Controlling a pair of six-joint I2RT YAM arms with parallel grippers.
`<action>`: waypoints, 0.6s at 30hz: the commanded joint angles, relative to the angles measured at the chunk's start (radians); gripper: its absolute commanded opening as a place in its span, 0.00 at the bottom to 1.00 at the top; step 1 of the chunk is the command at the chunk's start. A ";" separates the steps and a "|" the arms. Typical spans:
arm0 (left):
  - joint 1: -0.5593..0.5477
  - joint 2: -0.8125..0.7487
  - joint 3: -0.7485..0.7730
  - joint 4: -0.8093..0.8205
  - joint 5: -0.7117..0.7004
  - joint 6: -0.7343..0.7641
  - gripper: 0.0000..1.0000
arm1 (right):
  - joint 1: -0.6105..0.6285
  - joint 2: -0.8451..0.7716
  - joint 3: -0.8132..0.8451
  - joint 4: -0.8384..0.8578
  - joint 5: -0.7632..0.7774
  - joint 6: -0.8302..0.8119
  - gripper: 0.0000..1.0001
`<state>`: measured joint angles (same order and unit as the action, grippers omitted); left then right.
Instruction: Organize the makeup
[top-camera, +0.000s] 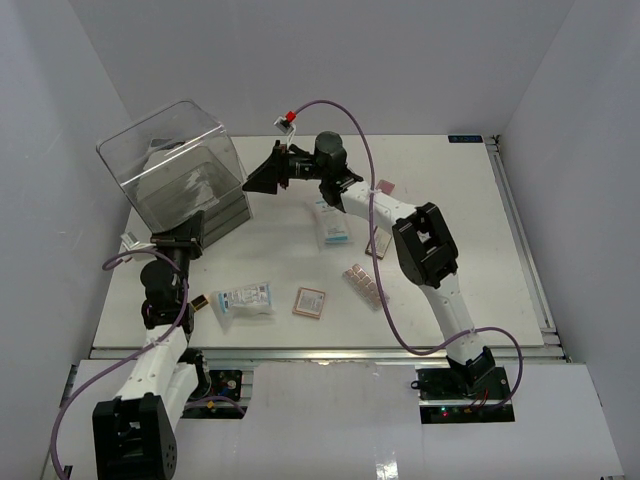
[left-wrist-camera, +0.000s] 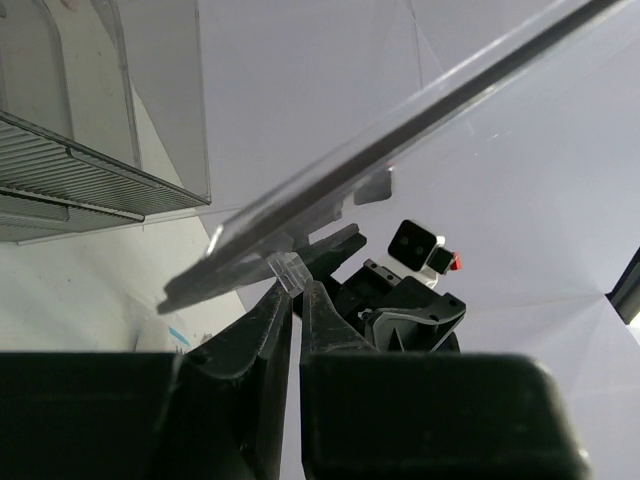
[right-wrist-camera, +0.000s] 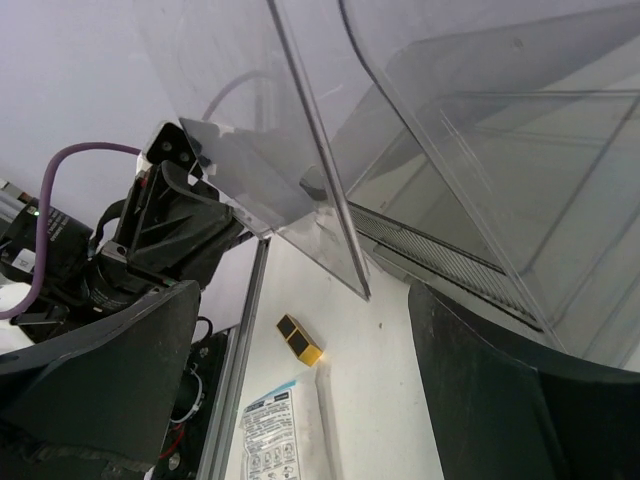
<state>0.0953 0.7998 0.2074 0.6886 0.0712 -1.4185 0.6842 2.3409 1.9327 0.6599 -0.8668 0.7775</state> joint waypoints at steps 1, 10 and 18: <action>-0.003 -0.051 -0.002 -0.026 0.064 0.007 0.00 | 0.029 0.009 0.055 0.085 0.012 0.019 0.92; -0.002 -0.065 -0.008 -0.048 0.056 -0.004 0.01 | 0.037 -0.030 0.006 0.207 -0.035 0.115 0.93; -0.003 -0.108 0.020 -0.164 0.103 0.026 0.58 | 0.030 -0.102 -0.079 0.304 -0.054 0.200 0.84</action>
<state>0.0952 0.7350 0.2063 0.6014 0.1117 -1.4223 0.7171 2.3434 1.8853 0.8417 -0.8856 0.9168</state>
